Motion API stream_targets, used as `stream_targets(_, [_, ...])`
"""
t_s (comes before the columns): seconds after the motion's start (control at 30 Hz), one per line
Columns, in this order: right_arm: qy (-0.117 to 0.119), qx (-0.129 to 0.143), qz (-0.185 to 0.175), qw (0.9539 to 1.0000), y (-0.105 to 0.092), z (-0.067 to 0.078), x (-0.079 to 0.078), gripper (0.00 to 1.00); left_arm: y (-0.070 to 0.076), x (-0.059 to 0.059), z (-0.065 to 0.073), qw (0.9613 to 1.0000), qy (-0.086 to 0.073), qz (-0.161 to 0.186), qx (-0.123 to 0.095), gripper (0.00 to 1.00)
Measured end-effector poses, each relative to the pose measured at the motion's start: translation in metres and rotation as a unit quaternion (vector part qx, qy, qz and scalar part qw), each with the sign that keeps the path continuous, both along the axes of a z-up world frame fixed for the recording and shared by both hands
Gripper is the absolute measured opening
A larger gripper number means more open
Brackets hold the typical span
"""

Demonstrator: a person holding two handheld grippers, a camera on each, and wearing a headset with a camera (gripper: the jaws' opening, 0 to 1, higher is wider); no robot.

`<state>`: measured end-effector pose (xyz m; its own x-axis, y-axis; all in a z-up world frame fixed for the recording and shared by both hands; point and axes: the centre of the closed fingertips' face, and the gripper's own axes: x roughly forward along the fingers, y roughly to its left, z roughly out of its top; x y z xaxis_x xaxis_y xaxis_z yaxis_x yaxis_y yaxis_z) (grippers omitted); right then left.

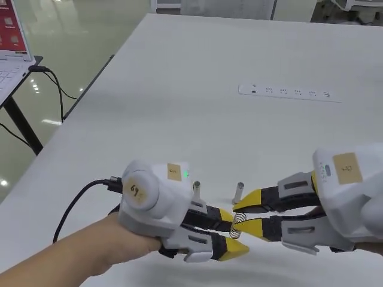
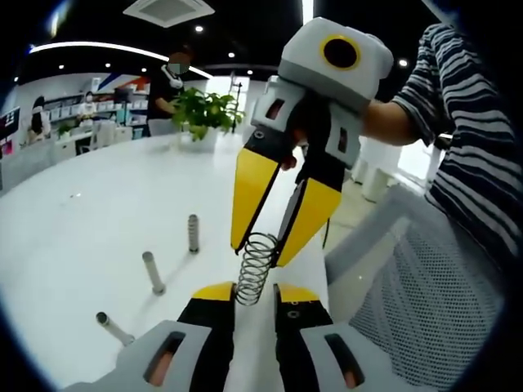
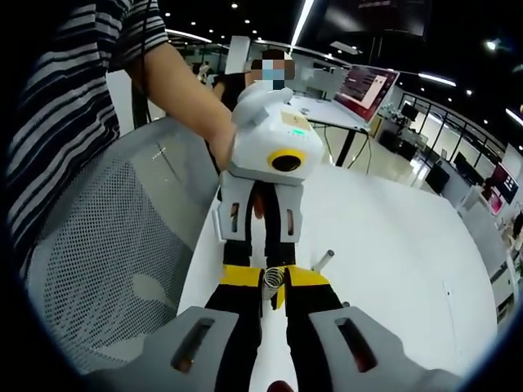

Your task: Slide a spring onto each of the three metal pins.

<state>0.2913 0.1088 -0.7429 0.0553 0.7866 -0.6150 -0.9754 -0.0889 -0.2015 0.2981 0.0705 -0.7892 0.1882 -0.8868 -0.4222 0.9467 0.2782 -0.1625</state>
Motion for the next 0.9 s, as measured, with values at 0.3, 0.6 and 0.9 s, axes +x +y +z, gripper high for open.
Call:
stream_targets(0.3, [-0.005, -0.001, 0.0, 1.0, 0.0017, 0.0012, 0.0019, 0.07, 0.002, 0.002, 0.0021, 1.0, 0.0, 0.007, -0.002, 0.13])
stream_targets(0.6, [-0.009, -0.002, 0.001, 1.0, 0.0033, 0.0017, 0.0018, 0.07, 0.0045, 0.0022, 0.0042, 0.9999, 0.001, 0.012, -0.004, 0.13])
stream_targets(0.9, [-0.011, -0.003, 0.001, 0.9999, 0.003, 0.0025, -0.0004, 0.07, 0.0072, 0.0005, 0.0033, 0.9999, 0.003, 0.016, -0.003, 0.16])
